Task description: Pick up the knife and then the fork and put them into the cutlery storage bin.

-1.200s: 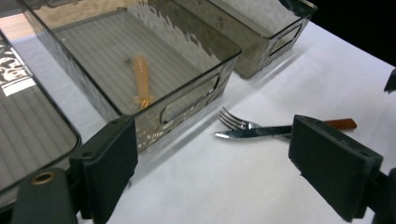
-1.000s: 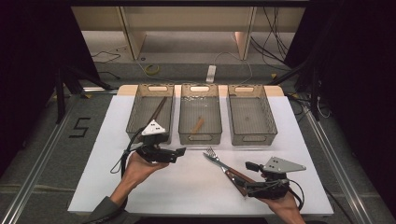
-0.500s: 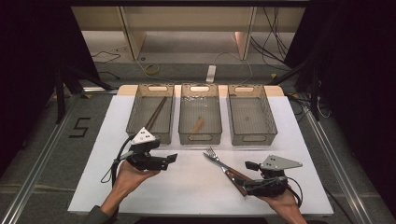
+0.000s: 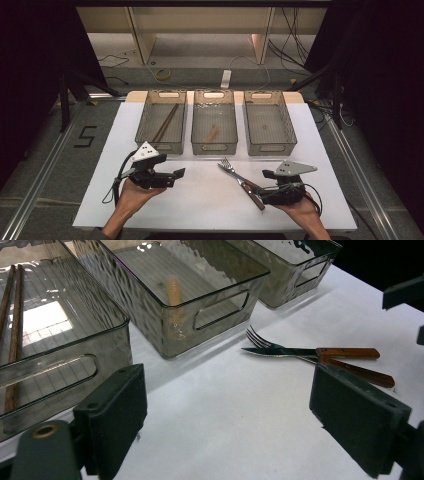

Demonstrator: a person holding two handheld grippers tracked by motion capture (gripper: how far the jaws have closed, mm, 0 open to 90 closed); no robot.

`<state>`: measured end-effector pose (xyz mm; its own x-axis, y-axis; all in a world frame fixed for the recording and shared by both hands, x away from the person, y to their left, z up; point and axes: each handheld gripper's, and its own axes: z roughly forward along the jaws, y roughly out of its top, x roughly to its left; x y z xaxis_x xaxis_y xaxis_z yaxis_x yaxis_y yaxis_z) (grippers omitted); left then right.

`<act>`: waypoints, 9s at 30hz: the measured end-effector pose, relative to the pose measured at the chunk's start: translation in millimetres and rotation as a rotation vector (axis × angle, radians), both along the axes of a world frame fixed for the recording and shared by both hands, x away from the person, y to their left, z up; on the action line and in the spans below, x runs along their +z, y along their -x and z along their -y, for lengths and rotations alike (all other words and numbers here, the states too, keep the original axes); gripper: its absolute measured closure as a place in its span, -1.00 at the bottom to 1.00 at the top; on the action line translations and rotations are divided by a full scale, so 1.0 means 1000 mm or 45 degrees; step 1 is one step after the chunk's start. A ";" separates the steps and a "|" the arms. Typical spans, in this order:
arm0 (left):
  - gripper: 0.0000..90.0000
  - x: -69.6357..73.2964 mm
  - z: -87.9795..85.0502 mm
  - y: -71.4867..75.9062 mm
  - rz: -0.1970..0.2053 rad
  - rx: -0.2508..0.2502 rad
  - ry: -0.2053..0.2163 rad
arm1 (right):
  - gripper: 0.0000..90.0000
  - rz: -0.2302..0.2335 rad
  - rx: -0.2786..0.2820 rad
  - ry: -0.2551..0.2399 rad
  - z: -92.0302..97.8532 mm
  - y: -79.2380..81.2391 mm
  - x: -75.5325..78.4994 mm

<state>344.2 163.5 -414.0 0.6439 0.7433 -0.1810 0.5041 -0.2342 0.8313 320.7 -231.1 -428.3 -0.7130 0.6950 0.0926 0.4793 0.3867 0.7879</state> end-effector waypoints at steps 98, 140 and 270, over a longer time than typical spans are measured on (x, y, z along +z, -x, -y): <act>-0.66 -0.002 -0.009 0.020 0.041 0.000 -0.033 | 0.71 -0.387 0.256 0.765 -0.045 -0.061 -0.027; -0.66 -0.003 -0.020 0.016 0.077 0.058 0.043 | 0.71 -0.124 0.054 0.429 -0.010 -0.096 0.035; -0.68 0.002 -0.021 0.021 0.142 0.047 0.071 | -0.51 -0.268 0.048 0.370 -0.052 -0.066 0.031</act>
